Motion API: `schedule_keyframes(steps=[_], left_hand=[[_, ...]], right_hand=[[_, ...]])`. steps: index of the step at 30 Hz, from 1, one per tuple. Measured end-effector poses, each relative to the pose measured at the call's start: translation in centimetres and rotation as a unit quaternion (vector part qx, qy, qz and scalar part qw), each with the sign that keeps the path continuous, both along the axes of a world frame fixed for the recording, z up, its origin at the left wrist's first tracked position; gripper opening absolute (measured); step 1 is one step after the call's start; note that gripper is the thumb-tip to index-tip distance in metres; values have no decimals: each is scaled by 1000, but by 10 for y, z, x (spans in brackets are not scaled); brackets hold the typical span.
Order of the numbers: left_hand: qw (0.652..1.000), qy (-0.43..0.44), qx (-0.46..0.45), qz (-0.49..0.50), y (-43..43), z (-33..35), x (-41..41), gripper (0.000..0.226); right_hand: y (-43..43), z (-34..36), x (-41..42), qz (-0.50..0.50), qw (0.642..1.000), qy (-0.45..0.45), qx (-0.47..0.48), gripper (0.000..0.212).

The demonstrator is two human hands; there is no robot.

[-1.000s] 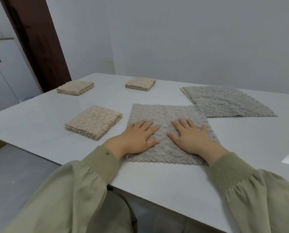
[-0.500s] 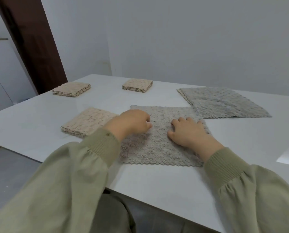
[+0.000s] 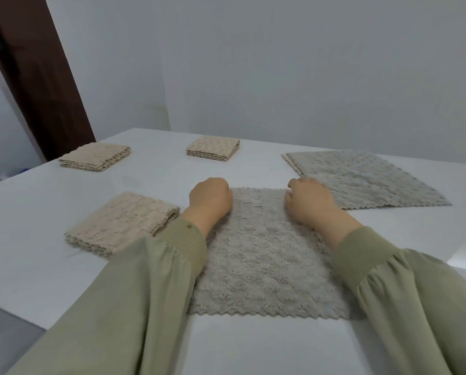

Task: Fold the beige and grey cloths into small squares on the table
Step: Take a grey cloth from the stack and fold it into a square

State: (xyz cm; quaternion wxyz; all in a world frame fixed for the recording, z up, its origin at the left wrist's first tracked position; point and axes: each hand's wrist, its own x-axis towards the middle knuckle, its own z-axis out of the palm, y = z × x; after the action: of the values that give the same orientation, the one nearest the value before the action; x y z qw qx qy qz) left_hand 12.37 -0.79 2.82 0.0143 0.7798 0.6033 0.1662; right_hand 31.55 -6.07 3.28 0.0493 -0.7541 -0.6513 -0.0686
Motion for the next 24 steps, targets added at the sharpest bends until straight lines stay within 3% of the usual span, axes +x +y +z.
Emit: schedule_keyframes(steps=[4, 8, 10, 17, 22, 24], left_hand=[[997, -8, 70, 9, 7, -20, -8, 25], [997, 46, -66, 18, 16, -25, -18, 47], [996, 39, -80, 14, 16, -26, -20, 50], [993, -119, 8, -8, 8, -20, -19, 53], [982, -176, 61, 8, 0, -13, -23, 23], [981, -178, 80, 0, -3, -10, -23, 15]], right_hand=[[5, -26, 22, -28, 999, 42, 16, 41], [7, -27, 22, -37, 998, 57, -15, 46], [7, -26, 21, -42, 997, 56, -16, 46], [6, -20, 19, -28, 996, 58, 62, 36], [2, -15, 24, -10, 985, 100, 140, 9], [-1, -11, 26, -13, 977, 147, 156, 17]])
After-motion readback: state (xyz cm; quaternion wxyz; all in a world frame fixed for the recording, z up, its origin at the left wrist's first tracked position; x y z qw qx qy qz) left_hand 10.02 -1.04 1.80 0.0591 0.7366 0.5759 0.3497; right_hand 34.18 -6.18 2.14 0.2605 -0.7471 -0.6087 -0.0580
